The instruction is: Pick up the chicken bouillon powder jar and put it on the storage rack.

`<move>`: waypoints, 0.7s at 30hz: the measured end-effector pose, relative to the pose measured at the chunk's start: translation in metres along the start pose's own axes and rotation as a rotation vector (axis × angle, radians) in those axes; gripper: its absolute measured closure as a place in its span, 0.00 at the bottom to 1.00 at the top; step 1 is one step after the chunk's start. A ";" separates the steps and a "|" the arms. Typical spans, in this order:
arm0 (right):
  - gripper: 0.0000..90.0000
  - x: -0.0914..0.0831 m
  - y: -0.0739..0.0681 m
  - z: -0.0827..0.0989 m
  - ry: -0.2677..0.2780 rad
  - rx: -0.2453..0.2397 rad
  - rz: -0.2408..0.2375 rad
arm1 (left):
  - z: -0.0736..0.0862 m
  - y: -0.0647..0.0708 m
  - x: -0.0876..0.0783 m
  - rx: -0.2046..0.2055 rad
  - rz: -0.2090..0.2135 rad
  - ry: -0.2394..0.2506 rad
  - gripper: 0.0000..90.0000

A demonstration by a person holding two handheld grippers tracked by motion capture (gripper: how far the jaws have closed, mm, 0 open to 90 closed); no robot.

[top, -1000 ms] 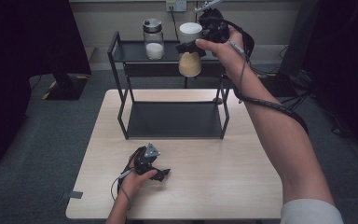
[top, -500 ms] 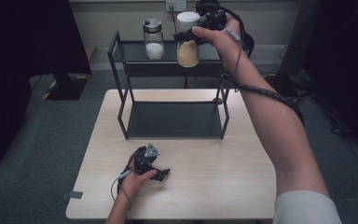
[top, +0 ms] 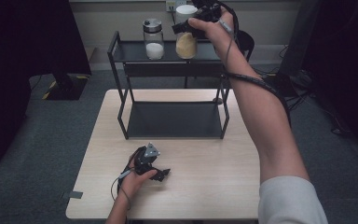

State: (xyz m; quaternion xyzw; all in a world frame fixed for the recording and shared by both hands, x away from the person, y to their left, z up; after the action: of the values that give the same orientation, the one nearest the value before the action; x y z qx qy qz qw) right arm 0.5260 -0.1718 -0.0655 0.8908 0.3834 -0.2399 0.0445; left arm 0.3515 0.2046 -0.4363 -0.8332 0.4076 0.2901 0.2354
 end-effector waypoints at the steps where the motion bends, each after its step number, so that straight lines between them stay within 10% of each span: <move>1: 0.39 0.000 0.000 0.000 0.000 0.000 0.000 | 0.000 0.000 0.000 0.000 0.000 0.000 0.00; 21: 0.38 0.028 0.013 0.001 0.002 0.040 0.036 | 0.000 0.000 0.000 0.001 0.001 0.000 0.00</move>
State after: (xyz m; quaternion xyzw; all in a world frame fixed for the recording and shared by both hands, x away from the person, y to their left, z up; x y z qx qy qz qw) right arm 0.5516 -0.1629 -0.0808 0.8984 0.3626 -0.2458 0.0305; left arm 0.3516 0.2047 -0.4364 -0.8329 0.4081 0.2902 0.2356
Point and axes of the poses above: each handheld gripper's, and its own axes: x roughly forward along the jaws, z roughly out of its underside, y roughly to its right, the point moved 2 cm from there along x, roughly forward along the jaws, and after that the axes turned 10 degrees about x, right-handed, at the moved point
